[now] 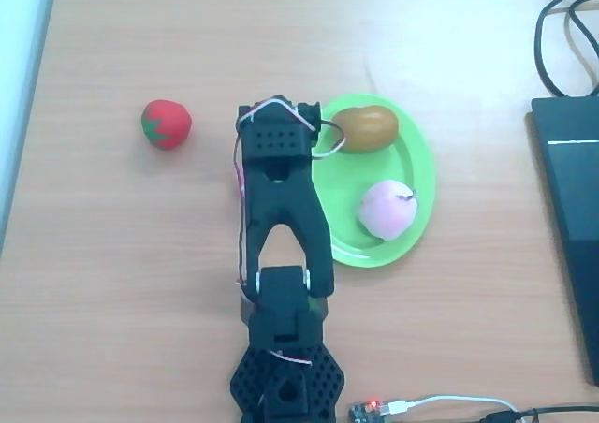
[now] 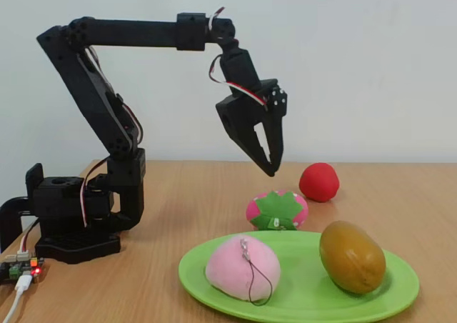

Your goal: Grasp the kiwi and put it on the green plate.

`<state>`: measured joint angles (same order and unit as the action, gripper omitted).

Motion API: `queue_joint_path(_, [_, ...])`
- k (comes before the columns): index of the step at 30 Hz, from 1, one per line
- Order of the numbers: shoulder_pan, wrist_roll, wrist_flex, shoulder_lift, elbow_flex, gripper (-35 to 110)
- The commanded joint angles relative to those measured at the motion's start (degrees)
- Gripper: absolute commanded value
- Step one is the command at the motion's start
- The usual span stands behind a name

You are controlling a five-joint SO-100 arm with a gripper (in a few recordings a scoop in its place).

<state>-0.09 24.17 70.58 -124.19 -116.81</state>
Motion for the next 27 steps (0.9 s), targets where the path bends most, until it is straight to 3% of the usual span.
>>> queue_joint_path(1, [-1.76,-1.05,-1.58,-5.62,-4.83,-8])
queue_joint_path(9, [-3.08,-10.99,-11.43,-21.53,-22.85,-8])
queue_joint_path(14, [-4.92,-9.93,-15.73,-28.83,-32.52,-8])
queue_joint_path(19, [-6.42,-20.74,-19.25,-37.0,-42.89,0])
queue_joint_path(27, [-6.77,-23.99,-21.62,-44.91,-52.65,-8])
